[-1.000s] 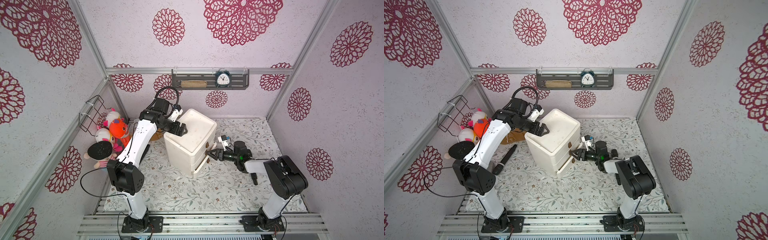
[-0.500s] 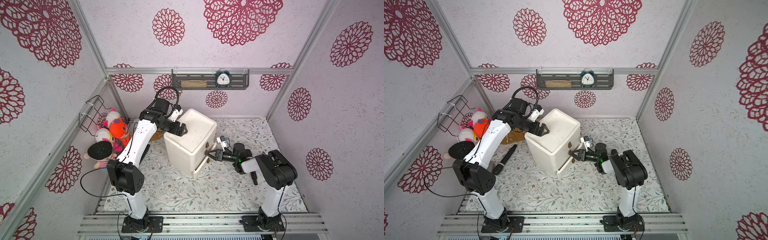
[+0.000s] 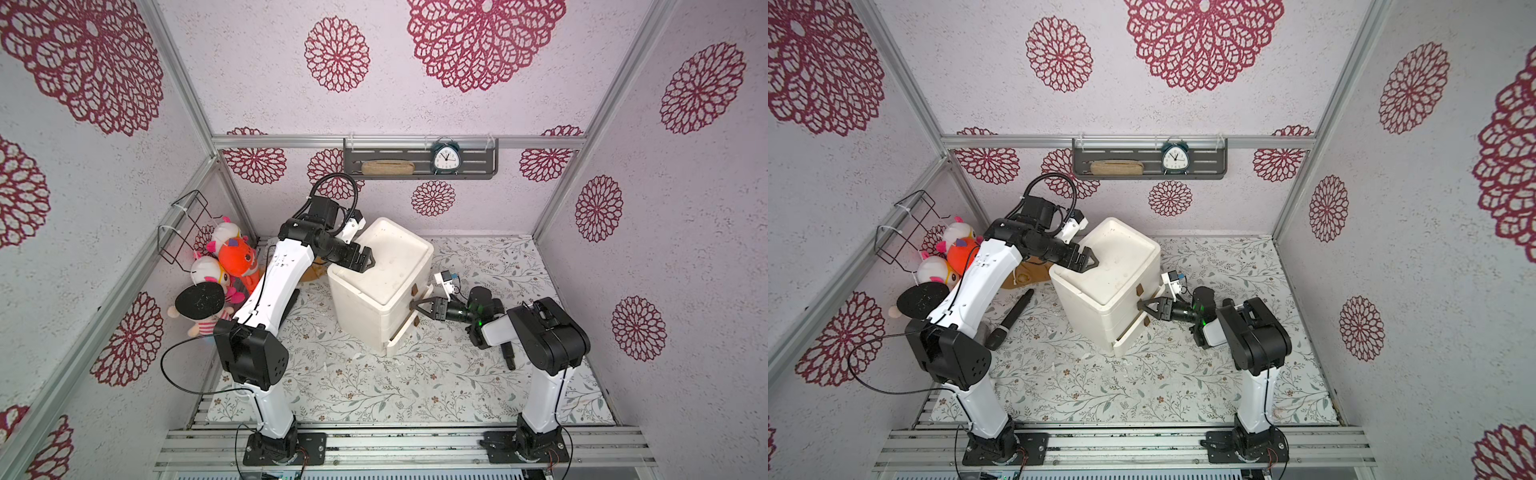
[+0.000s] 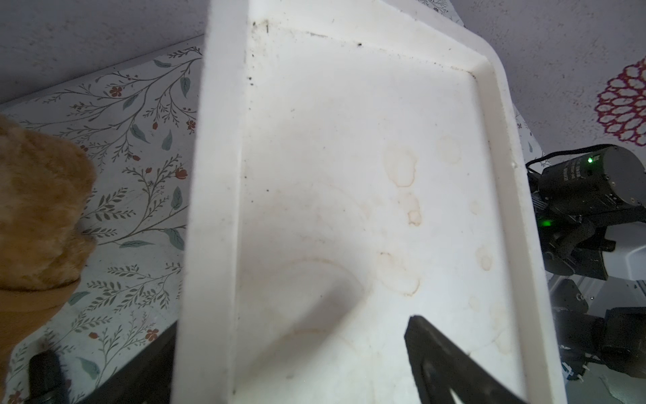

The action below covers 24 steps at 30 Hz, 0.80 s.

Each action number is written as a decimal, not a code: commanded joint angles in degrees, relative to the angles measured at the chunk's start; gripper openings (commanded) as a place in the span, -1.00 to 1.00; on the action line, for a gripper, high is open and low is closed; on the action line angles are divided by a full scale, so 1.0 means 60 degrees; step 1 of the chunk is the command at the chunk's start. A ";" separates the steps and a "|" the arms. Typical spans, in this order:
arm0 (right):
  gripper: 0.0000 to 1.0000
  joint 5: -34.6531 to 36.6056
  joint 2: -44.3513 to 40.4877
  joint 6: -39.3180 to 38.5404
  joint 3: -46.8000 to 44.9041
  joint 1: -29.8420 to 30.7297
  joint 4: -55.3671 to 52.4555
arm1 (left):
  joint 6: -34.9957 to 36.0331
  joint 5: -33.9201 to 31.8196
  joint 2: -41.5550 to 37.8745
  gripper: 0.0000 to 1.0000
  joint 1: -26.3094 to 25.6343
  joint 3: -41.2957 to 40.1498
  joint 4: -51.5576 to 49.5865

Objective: Take the microphone out of the drawer
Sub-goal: Open the drawer in the storage box.

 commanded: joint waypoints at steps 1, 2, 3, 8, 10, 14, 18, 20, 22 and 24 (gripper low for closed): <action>-0.13 -0.0212 -0.0033 0.0173 0.0192 0.0162 0.0898 | 0.0019 0.0475 0.0078 0.95 -0.0239 0.0034 -0.0064; -0.15 -0.0216 -0.0019 0.0159 0.0188 0.0167 0.0875 | 0.0023 0.0484 0.0074 0.95 -0.0243 0.0034 -0.0064; -0.18 -0.0202 -0.0005 0.0173 0.0193 0.0163 0.0876 | 0.0008 0.0478 0.0069 0.95 -0.0250 0.0020 -0.0072; -0.34 -0.0313 -0.0078 0.0188 0.0275 0.0232 0.0794 | 0.0011 0.0487 0.0038 0.94 -0.0239 -0.0009 -0.0053; -0.38 -0.0330 -0.0144 0.0059 0.0289 0.0290 0.0560 | 0.0008 0.0477 0.0028 0.95 -0.0247 -0.0009 -0.0050; -0.48 -0.0348 -0.0332 -0.0421 0.0256 0.0351 -0.0120 | -0.0013 0.0447 -0.0017 0.95 -0.0241 -0.0053 -0.0028; -0.62 -0.0348 -0.0526 -0.0867 0.0188 0.0367 -0.0765 | -0.0032 0.0391 -0.0022 0.95 -0.0241 -0.0083 -0.0013; -0.77 -0.0344 -0.0636 -0.1069 0.0196 0.0370 -0.1052 | -0.0047 0.0359 -0.0009 0.95 -0.0236 -0.0068 0.0009; -0.89 -0.0316 -0.0780 -0.1303 0.0197 0.0366 -0.1439 | -0.0066 0.0317 -0.0020 0.95 -0.0241 -0.0068 0.0034; -0.95 -0.0251 -0.0969 -0.1644 0.0192 0.0377 -0.1975 | -0.0076 0.0285 -0.0007 0.95 -0.0243 -0.0055 0.0038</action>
